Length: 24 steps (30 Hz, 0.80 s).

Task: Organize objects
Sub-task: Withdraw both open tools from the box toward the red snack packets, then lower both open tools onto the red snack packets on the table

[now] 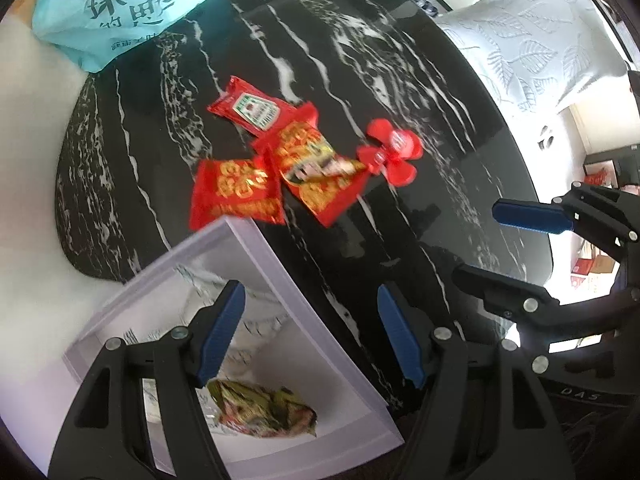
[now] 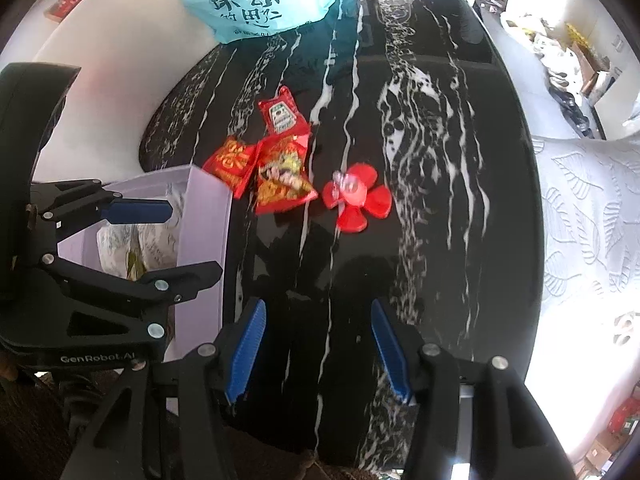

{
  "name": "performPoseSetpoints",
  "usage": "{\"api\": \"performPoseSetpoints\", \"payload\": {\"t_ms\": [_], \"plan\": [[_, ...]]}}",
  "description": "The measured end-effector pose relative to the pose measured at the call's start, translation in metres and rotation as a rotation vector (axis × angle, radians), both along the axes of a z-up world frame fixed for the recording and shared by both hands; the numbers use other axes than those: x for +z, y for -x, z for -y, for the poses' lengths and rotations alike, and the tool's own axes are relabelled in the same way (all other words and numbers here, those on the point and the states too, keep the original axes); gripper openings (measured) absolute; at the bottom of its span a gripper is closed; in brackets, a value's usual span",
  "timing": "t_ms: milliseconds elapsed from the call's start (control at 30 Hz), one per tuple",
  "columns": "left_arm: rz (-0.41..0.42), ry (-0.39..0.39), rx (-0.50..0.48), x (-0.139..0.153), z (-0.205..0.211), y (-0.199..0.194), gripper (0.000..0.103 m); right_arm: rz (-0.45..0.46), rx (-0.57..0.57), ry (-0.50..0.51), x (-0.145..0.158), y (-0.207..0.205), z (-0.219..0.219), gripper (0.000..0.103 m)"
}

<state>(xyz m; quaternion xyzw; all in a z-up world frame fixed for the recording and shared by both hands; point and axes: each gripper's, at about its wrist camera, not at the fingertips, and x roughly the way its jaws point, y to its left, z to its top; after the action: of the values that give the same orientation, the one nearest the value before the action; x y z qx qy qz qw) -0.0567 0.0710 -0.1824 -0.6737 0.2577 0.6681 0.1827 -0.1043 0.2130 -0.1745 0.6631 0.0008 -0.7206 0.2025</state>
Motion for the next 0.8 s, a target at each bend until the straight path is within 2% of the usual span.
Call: {"api": "performPoseSetpoints", "payload": {"t_ms": [167, 467, 633, 800], "plan": [[-0.006, 0.002, 0.056, -0.003, -0.001, 0.023, 0.068, 0.006, 0.022, -0.003, -0.005, 0.024, 0.003, 0.056], [0.067, -0.042, 0.191, -0.001, 0.009, 0.045, 0.069, 0.017, 0.063, -0.007, -0.008, 0.063, 0.009, 0.056], [0.011, -0.029, 0.195, 0.012, 0.007, 0.048, 0.069, -0.026, 0.091, 0.0, 0.006, 0.076, 0.013, 0.06], [-0.004, -0.043, 0.226, 0.018, 0.007, 0.057, 0.069, -0.017, 0.073, 0.006, 0.006, 0.08, 0.012, 0.06]]}}
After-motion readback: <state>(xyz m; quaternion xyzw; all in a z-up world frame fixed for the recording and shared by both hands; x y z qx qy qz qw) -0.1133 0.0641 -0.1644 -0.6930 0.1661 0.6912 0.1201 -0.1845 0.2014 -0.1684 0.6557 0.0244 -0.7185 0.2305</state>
